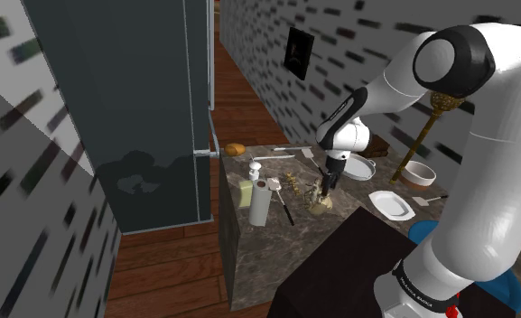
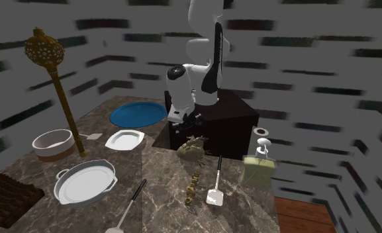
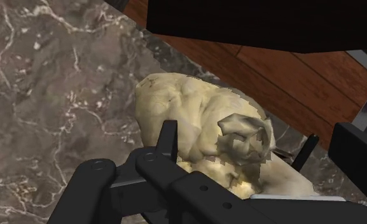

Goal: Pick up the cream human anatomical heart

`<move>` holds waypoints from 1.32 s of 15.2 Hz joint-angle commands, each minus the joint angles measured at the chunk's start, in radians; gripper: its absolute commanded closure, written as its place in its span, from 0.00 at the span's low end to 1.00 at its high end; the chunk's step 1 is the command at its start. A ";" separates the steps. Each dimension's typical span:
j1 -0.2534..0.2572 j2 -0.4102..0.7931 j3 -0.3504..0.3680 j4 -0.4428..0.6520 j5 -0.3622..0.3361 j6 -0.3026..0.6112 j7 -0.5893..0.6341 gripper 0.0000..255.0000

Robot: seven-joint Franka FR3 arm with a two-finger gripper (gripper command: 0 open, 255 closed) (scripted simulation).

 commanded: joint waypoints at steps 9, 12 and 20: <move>-0.006 0.021 0.007 0.002 0.013 0.017 -0.012 1.00; -0.006 0.022 0.007 0.003 0.014 0.017 -0.012 1.00; 0.018 -0.092 -0.031 -0.012 -0.059 -0.070 0.043 1.00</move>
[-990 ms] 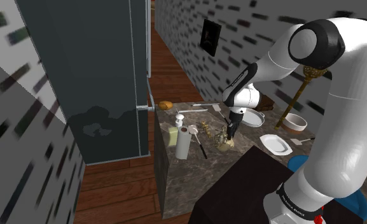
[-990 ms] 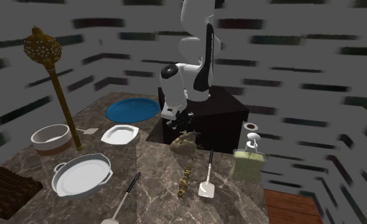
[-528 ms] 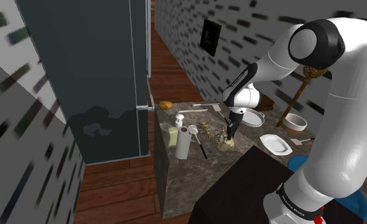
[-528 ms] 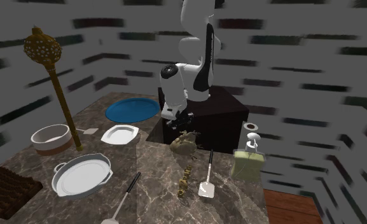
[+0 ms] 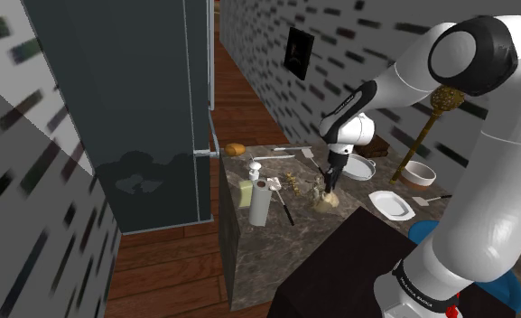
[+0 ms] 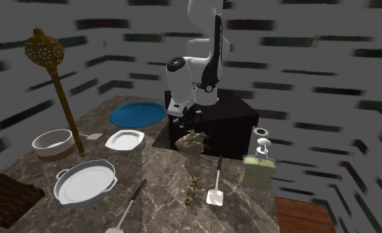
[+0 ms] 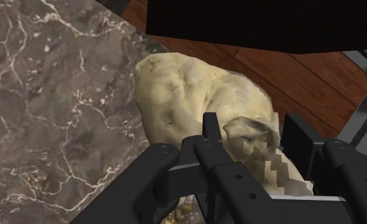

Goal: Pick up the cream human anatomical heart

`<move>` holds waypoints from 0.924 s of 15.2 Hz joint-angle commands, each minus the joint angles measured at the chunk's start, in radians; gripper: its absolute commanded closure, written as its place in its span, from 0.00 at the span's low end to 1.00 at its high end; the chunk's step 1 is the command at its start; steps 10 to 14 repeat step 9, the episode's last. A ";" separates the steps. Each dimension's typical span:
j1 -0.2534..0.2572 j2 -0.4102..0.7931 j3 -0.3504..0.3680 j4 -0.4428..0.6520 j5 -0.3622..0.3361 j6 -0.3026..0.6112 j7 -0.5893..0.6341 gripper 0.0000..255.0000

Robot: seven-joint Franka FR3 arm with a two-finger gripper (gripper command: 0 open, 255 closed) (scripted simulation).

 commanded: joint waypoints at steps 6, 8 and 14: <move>0.013 -0.096 -0.025 0.000 -0.063 -0.085 0.047 1.00; 0.014 -0.111 -0.028 0.001 -0.072 -0.099 0.054 1.00; 0.014 -0.111 -0.028 0.001 -0.072 -0.099 0.054 1.00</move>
